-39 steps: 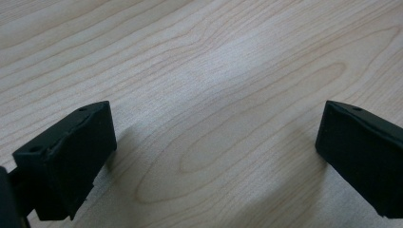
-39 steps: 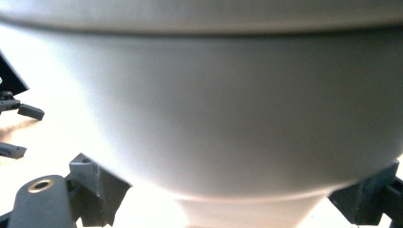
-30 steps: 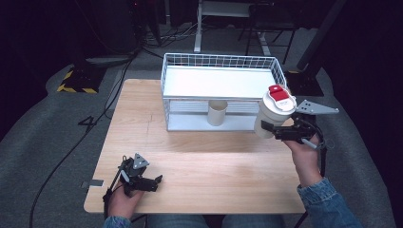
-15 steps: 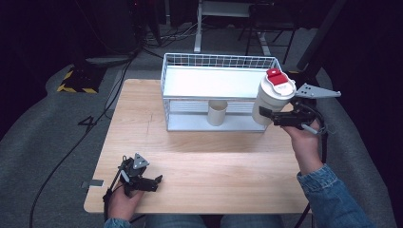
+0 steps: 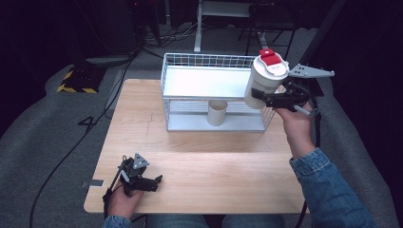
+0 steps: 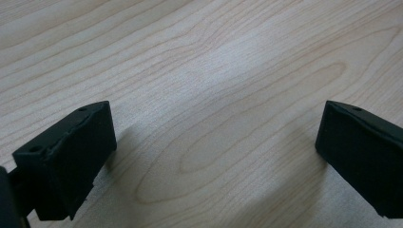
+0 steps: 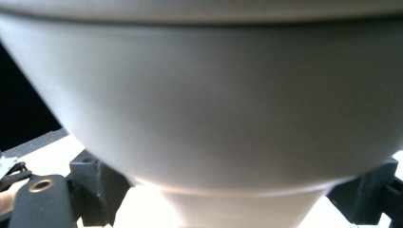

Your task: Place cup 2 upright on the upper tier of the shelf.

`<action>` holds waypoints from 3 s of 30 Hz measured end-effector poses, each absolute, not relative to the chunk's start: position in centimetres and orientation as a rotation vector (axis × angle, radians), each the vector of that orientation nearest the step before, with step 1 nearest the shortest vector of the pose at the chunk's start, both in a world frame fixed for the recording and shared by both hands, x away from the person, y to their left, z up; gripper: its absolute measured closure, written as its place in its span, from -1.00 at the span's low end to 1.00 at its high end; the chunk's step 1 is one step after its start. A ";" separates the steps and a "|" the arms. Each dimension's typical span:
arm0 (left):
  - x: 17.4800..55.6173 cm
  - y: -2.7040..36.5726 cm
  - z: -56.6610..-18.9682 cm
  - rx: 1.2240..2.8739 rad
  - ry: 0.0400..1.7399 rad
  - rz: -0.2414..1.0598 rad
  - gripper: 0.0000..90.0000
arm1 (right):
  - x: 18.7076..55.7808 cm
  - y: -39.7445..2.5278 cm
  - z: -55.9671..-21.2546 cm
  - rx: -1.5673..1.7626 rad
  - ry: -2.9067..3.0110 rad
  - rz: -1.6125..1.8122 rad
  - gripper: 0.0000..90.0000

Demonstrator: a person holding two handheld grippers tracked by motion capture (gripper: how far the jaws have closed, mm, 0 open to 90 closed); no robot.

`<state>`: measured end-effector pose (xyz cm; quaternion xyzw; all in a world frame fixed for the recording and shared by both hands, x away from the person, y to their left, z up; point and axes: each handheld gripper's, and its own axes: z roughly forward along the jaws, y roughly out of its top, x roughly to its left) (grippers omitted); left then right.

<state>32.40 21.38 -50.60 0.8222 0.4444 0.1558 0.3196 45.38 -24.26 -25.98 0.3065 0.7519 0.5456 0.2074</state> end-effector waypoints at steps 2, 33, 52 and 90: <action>32.4 21.4 -50.6 2.160 1.167 0.406 -0.99 | 45.9 -23.9 -25.6 0.854 2.090 1.518 -0.67; 32.6 21.3 -50.6 2.165 1.165 0.403 -0.99 | 53.4 -18.1 -25.4 0.885 2.098 1.457 -0.67; 32.7 21.4 -50.5 2.171 1.160 0.402 -0.99 | 55.1 -15.8 -27.1 0.915 2.117 1.448 -0.67; 32.7 21.4 -50.5 2.170 1.161 0.402 -0.99 | 55.3 -16.1 -28.6 0.912 2.126 1.495 -0.68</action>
